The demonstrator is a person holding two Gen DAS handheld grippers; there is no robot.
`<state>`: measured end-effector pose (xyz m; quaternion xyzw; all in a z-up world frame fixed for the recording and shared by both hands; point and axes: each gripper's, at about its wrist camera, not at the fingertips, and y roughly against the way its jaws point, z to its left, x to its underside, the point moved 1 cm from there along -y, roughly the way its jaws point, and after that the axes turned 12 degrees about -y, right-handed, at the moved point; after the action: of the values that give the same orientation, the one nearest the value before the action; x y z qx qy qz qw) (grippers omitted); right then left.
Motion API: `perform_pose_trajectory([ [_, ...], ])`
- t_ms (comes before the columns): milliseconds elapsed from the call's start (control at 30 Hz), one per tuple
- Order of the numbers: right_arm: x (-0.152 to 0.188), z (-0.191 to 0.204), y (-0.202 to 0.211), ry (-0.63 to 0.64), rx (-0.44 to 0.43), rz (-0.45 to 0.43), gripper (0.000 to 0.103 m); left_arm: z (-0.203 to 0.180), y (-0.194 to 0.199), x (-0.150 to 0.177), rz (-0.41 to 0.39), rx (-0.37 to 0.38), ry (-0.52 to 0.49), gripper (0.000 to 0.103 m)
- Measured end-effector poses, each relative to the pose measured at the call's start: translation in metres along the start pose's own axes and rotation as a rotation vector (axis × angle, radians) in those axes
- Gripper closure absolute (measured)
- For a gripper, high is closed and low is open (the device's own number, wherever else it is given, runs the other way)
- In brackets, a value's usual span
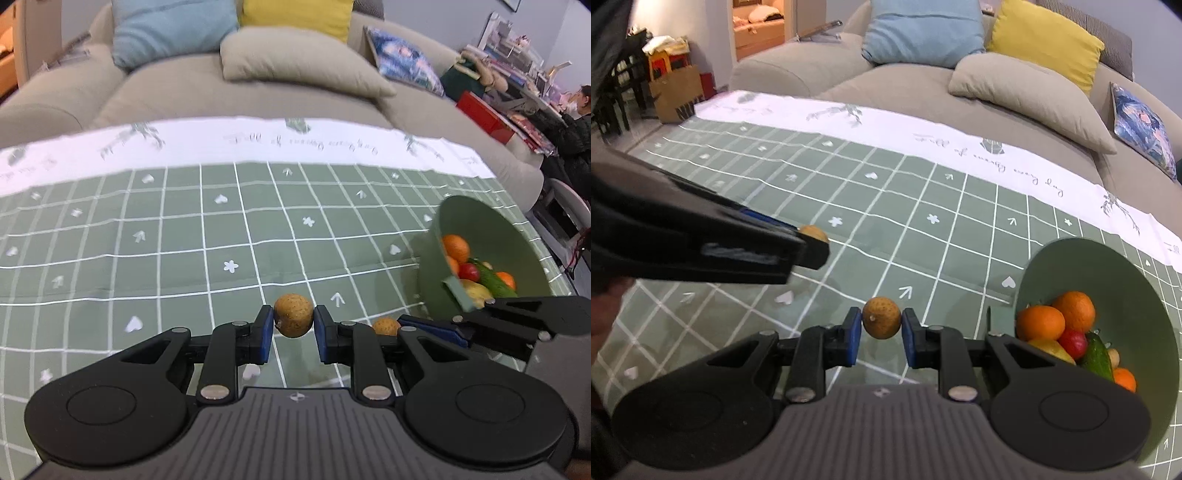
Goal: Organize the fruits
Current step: 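Grasp a brown fruit with the left tool while the right tool grasps another, then carry both brown fruits into the colander and open both tools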
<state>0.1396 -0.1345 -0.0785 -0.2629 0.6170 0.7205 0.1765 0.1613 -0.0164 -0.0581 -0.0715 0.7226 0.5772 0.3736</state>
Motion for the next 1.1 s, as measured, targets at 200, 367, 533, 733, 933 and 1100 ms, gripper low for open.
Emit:
perform_pose_trajectory([
  [200,0.008,-0.011,0.037,-0.036,-0.029,-0.049,0.084,-0.020,0.040,0.005,-0.053,0.011,0.028,0.078],
  [367,0.018,-0.026,0.064,-0.068,-0.033,-0.085,0.084,-0.046,0.053,0.001,-0.085,0.028,-0.002,0.078],
  [533,0.026,-0.051,0.083,-0.124,-0.014,-0.111,0.084,-0.072,0.052,-0.009,-0.092,0.058,-0.034,0.078],
  [733,0.032,-0.083,0.100,-0.185,0.031,-0.146,0.084,-0.108,0.039,-0.027,-0.107,0.096,-0.083,0.078],
  [933,0.031,-0.120,0.104,-0.242,0.058,-0.170,0.084,-0.134,0.015,-0.047,-0.098,0.140,-0.121,0.078],
  [1100,0.024,-0.148,0.096,-0.255,0.084,-0.180,0.084,-0.146,-0.006,-0.062,-0.079,0.144,-0.154,0.078],
])
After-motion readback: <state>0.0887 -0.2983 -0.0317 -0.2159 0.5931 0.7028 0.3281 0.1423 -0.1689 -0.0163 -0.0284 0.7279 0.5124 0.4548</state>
